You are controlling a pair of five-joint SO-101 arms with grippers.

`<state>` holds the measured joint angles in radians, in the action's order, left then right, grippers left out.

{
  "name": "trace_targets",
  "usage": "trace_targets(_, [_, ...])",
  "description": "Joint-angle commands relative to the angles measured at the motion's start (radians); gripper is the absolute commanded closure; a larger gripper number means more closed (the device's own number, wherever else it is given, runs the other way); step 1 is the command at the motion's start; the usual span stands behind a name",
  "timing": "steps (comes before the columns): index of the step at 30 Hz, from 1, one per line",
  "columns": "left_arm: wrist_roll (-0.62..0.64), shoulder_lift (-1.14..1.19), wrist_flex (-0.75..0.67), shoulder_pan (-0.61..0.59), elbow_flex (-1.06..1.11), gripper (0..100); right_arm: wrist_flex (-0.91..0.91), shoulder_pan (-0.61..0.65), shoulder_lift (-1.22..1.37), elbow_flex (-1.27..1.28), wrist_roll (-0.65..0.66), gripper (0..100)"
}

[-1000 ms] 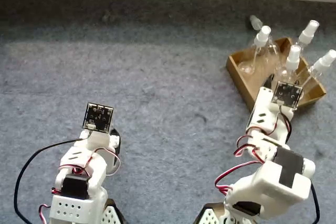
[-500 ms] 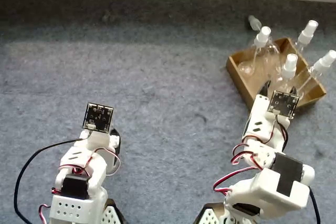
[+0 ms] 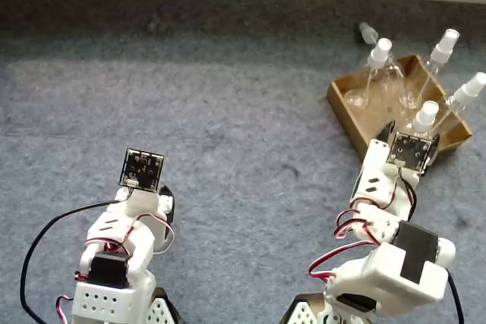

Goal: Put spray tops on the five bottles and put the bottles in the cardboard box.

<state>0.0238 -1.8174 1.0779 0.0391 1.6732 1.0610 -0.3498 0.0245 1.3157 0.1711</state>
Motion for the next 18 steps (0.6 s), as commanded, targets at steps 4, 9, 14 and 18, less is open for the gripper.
trace_targets(4, [-0.011, -0.008, -0.021, 0.015, 0.022, 99, -0.048, 0.022, -0.056, -0.001, 0.074, 72.8])
trace_targets(9, [-0.011, -0.008, -0.021, 0.015, 0.022, 99, -0.05, 0.022, -0.056, -0.001, 0.077, 72.8])
trace_targets(14, [-0.011, -0.008, -0.021, 0.015, 0.022, 99, -0.073, 0.022, -0.056, -0.007, 0.078, 72.8])
trace_targets(18, [-0.011, -0.008, -0.021, 0.015, 0.022, 99, -0.225, 0.015, -0.056, -0.012, 0.078, 72.8])
